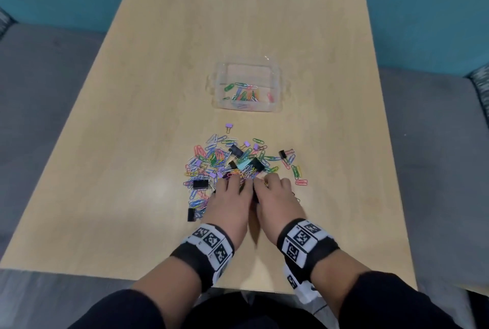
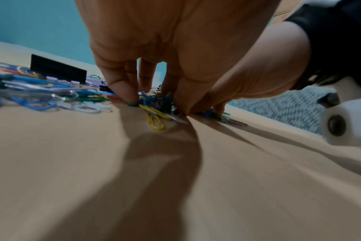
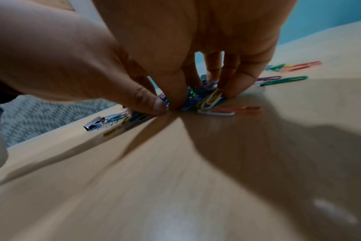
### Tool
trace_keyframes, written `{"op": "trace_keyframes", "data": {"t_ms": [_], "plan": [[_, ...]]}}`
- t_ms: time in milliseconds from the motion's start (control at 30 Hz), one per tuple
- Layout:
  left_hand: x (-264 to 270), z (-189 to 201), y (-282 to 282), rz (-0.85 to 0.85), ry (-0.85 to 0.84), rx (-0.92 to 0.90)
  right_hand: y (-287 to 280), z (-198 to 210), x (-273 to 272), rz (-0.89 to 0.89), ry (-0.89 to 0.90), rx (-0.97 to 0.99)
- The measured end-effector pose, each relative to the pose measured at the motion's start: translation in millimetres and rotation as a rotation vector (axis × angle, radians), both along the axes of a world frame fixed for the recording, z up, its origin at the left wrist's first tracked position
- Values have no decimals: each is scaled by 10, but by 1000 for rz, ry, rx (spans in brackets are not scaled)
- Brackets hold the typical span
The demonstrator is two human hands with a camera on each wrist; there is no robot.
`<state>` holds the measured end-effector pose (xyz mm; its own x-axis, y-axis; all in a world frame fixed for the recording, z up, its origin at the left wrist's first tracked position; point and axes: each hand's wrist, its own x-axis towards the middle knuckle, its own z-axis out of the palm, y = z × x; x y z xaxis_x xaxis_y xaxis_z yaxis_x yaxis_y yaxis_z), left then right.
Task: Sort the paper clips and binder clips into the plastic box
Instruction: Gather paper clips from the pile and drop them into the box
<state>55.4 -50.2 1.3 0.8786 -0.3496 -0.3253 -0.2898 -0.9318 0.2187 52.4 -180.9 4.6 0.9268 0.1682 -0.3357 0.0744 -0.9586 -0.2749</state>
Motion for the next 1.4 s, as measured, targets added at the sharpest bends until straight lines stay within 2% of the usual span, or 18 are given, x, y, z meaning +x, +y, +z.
{"op": "trace_keyframes", "data": {"t_ms": [300, 467, 667, 767, 933, 1067, 1167, 1267, 1400], "plan": [[130, -56, 61, -37, 19, -104, -108, 65, 59, 9, 54, 51], [175, -15, 124, 41, 30, -195, -193, 130, 121, -96, 107, 127], [233, 104, 230, 218, 116, -329, -289, 160, 205, -180, 219, 269], [283, 179, 298, 381, 221, -411, -353, 160, 225, -242, 286, 342], [370, 200, 394, 692, 481, -669, -447, 151, 275, -365, 412, 477], [489, 280, 431, 842, 670, -888, -497, 217, 392, -497, 513, 667], [642, 382, 430, 904, 836, -1105, -508, 351, 568, -527, 554, 801], [979, 516, 397, 890, 779, -1165, -506, 534, 887, -572, 522, 937], [1692, 582, 352, 875, 576, -1157, -493, 689, 1548, -557, 358, 914]]}}
